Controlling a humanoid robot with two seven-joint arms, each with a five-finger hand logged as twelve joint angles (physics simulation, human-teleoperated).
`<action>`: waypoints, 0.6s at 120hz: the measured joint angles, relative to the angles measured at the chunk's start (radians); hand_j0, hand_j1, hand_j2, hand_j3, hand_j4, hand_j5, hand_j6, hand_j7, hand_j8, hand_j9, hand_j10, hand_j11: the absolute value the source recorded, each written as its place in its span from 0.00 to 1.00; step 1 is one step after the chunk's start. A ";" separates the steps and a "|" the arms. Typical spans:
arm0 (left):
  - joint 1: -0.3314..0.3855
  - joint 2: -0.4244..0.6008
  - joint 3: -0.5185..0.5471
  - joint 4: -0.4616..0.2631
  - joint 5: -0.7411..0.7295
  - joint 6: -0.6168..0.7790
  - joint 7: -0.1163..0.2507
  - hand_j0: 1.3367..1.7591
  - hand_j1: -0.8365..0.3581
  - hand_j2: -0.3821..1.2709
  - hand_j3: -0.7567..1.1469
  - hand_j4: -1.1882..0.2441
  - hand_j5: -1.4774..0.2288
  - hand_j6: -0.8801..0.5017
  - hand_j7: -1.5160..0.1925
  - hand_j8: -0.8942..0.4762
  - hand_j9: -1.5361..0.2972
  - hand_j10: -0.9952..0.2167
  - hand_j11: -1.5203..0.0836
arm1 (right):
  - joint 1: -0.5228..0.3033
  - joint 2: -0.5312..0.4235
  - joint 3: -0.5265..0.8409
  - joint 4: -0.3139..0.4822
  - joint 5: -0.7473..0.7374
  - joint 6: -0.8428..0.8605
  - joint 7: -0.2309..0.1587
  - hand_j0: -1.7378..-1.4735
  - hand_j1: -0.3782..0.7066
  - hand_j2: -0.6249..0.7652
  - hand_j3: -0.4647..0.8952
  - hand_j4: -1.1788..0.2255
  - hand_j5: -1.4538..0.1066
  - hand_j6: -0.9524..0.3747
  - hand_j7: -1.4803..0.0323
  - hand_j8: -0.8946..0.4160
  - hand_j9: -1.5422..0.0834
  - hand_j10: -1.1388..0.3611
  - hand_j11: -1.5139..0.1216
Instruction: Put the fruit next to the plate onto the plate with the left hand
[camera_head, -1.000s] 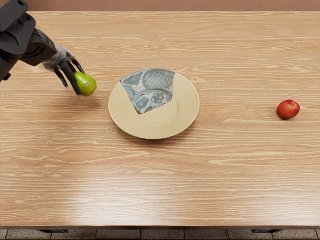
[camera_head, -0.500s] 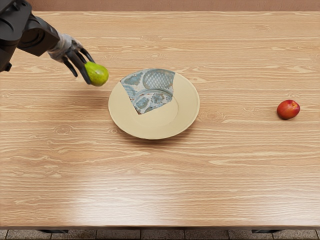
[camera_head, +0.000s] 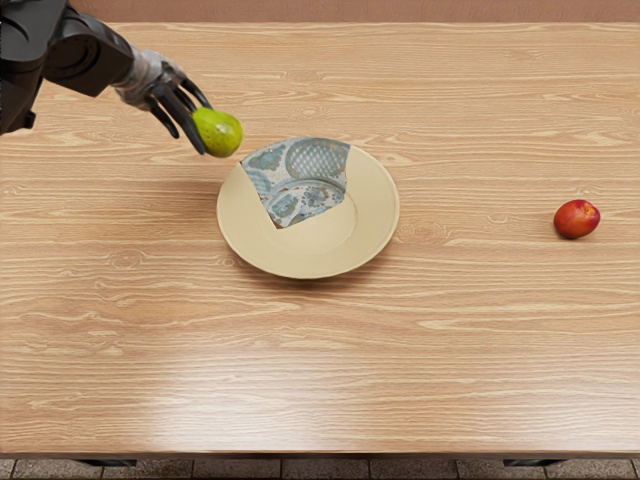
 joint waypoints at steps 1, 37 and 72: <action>0.000 -0.002 -0.002 0.000 0.000 0.000 0.001 0.75 0.43 0.66 0.40 0.42 0.18 0.26 0.21 0.03 0.20 0.11 0.22 | 0.000 0.000 0.000 0.000 0.000 0.000 0.000 0.30 0.03 0.45 0.34 0.84 0.93 0.72 0.98 0.68 0.95 0.76 0.93; -0.011 -0.061 -0.055 -0.001 0.000 0.000 0.023 0.75 0.44 0.61 0.40 0.40 0.18 0.23 0.21 0.02 0.21 0.11 0.22 | 0.000 0.000 0.000 -0.001 -0.001 0.000 0.000 0.30 0.03 0.45 0.34 0.84 0.93 0.72 0.98 0.68 0.95 0.76 0.93; -0.014 -0.083 -0.088 0.000 0.000 0.002 0.035 0.75 0.43 0.60 0.40 0.36 0.19 0.19 0.21 0.02 0.21 0.11 0.22 | 0.001 0.000 0.000 0.000 -0.002 0.001 0.000 0.30 0.03 0.45 0.34 0.84 0.93 0.72 0.98 0.68 0.95 0.76 0.93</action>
